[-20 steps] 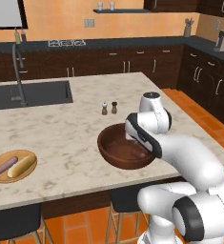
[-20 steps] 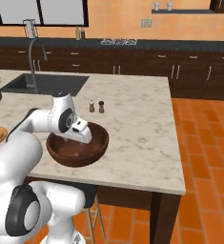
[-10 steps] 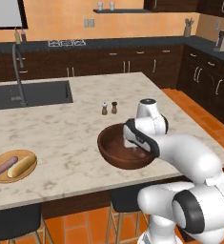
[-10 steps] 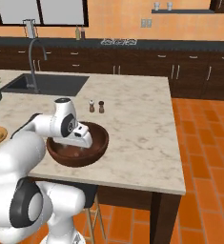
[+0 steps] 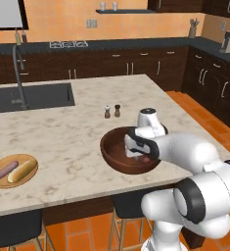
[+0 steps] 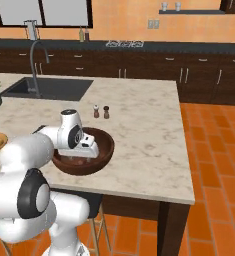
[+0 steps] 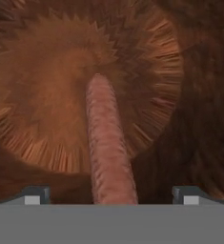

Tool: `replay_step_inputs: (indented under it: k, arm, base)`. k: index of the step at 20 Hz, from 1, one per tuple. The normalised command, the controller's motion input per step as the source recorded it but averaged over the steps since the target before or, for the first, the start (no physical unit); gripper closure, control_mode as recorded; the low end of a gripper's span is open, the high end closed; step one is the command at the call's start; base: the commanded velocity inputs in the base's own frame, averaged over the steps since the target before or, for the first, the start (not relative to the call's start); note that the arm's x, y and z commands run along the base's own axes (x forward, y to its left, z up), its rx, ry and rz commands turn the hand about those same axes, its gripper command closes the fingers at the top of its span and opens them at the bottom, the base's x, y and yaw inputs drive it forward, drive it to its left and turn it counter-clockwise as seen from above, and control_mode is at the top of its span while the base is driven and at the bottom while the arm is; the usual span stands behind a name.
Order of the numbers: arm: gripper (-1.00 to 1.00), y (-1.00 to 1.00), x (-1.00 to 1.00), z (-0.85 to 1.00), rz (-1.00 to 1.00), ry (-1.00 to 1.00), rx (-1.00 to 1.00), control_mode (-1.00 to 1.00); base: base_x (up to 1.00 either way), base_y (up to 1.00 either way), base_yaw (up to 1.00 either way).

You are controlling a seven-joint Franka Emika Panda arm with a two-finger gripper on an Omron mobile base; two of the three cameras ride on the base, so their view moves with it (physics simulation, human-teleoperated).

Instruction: Place one bun and one sausage from the bowl on each plate.

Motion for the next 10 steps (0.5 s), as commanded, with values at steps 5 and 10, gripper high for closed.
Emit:
replay_step_inputs:
  k: [5,10]
  arm:
    - [-1.00,0.00,0.11,-0.34,0.06,0.05,-0.05,-1.00]
    - [1.00,0.02,-0.11,-0.33,0.04,0.03,-0.07,-1.00]
  base:
    - [0.00,0.00,0.00]
    - [0.00,0.00,0.00]
